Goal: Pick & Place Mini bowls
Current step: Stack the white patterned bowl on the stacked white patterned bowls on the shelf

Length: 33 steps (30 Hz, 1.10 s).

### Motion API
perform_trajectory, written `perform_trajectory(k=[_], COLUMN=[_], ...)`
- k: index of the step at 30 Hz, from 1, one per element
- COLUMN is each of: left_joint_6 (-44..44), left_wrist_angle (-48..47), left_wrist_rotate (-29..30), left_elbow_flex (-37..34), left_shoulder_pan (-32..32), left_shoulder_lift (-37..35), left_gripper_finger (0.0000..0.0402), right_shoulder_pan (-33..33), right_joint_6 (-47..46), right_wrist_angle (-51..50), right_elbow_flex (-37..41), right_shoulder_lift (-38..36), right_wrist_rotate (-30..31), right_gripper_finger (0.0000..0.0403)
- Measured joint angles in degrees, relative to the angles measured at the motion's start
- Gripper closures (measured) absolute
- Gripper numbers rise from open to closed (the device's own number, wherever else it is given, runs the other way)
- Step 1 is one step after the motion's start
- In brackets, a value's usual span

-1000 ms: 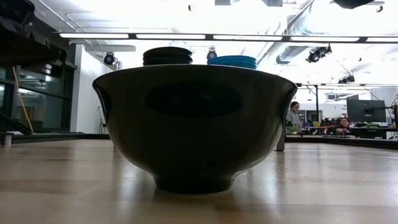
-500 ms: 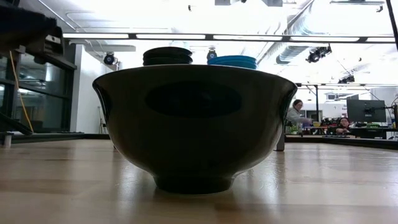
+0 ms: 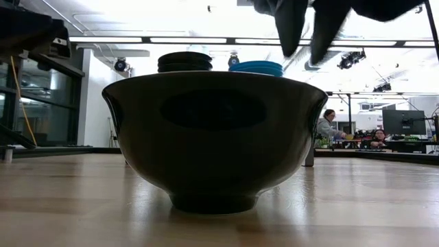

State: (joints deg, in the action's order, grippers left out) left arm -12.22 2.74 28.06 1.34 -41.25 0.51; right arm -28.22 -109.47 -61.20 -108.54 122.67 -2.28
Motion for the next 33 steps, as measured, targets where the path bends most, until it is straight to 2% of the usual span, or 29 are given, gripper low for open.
perform_trajectory(k=[7, 13, 20, 33], left_joint_6=[-1.2, -0.9, -1.1, -1.2], left_wrist_angle=[0.0, 0.0, 0.0, 0.0], left_wrist_rotate=[-2.4, -3.3, -3.2, -3.0], left_elbow_flex=[0.0, 0.0, 0.0, 0.1], left_shoulder_pan=[0.0, 0.0, 0.0, 0.0], left_shoulder_lift=[0.0, 0.0, 0.0, 0.0], left_gripper_finger=[0.0335, 0.0335, 0.0335, 0.0335], right_shoulder_pan=[-0.1, -0.1, -0.1, -0.1], right_joint_6=[-2.9, -5.3, -6.0, -4.6], right_wrist_angle=[8.0, 14.4, 19.8, 19.5], right_elbow_flex=[6.7, 11.7, 14.6, 14.6], right_shoulder_lift=[0.0, 0.0, 0.0, -0.6], right_wrist_rotate=[-2.3, -2.7, -2.6, -2.5], right_gripper_finger=[0.0249, 0.0230, 0.0263, 0.0375])
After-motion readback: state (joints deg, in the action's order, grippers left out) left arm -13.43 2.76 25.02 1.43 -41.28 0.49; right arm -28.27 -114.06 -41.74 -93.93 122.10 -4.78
